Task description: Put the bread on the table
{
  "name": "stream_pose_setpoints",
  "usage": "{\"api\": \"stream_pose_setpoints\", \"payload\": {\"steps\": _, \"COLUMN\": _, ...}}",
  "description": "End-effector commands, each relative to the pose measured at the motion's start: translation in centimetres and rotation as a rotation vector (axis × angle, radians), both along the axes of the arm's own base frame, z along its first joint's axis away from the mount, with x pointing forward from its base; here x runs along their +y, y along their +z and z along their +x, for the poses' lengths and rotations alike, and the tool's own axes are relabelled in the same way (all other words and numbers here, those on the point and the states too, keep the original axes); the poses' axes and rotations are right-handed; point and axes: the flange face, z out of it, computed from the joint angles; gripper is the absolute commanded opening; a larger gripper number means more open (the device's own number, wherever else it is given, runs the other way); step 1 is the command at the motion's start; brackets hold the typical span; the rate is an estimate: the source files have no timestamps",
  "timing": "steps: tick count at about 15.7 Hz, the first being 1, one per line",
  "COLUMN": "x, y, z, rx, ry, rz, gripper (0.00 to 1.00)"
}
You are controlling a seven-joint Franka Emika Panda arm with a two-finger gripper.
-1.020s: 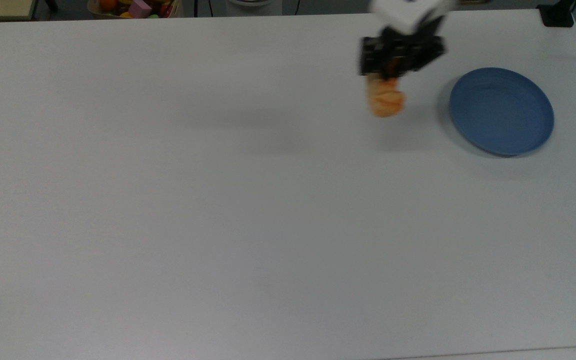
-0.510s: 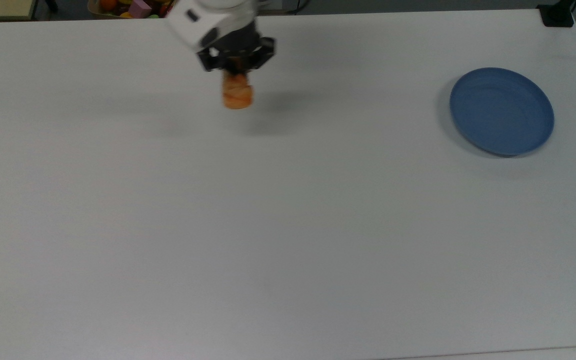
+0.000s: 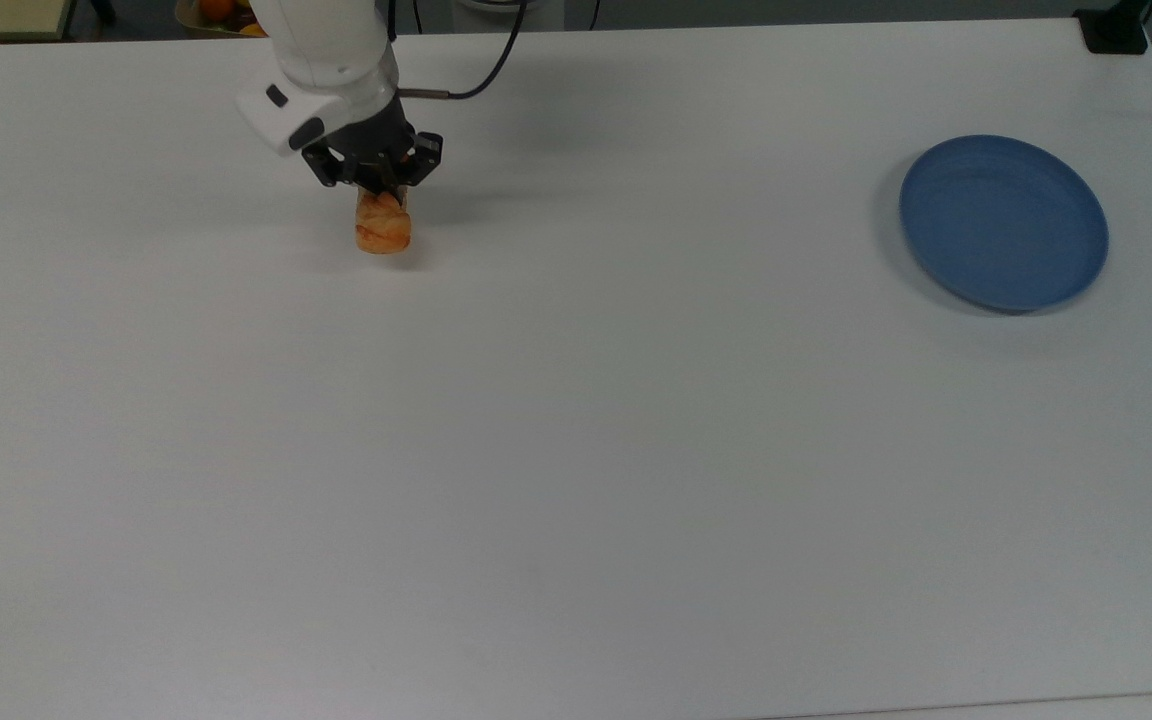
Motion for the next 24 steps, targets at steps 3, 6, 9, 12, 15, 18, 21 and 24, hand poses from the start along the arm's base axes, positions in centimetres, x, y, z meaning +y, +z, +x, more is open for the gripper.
{"api": "stream_pose_setpoints", "payload": {"steps": 3, "x": 0.1, "y": -4.9, "z": 0.1, "rx": 0.047, "ry": 0.026, "rz": -0.013, "gripper": 0.23}}
{"api": "stream_pose_setpoints", "payload": {"steps": 6, "x": 0.1, "y": -6.0, "z": -0.2, "rx": 0.078, "ry": 0.042, "rz": -0.041, "gripper": 0.57}}
{"api": "stream_pose_setpoints", "payload": {"steps": 9, "x": -0.3, "y": -5.9, "z": -0.4, "rx": 0.089, "ry": 0.057, "rz": -0.063, "gripper": 1.0}}
{"api": "stream_pose_setpoints", "payload": {"steps": 12, "x": -1.0, "y": -5.0, "z": -0.6, "rx": 0.094, "ry": 0.041, "rz": -0.063, "gripper": 1.0}}
{"api": "stream_pose_setpoints", "payload": {"steps": 15, "x": -1.1, "y": -3.6, "z": -0.9, "rx": 0.1, "ry": 0.038, "rz": -0.061, "gripper": 1.0}}
{"api": "stream_pose_setpoints", "payload": {"steps": 18, "x": -1.0, "y": -0.3, "z": -0.6, "rx": 0.1, "ry": 0.029, "rz": -0.051, "gripper": 1.0}}
{"api": "stream_pose_setpoints", "payload": {"steps": 21, "x": -0.7, "y": 5.2, "z": 0.4, "rx": 0.039, "ry": -0.042, "rz": -0.062, "gripper": 1.0}}
{"api": "stream_pose_setpoints", "payload": {"steps": 24, "x": -0.1, "y": 11.8, "z": 2.3, "rx": -0.039, "ry": -0.145, "rz": -0.074, "gripper": 1.0}}
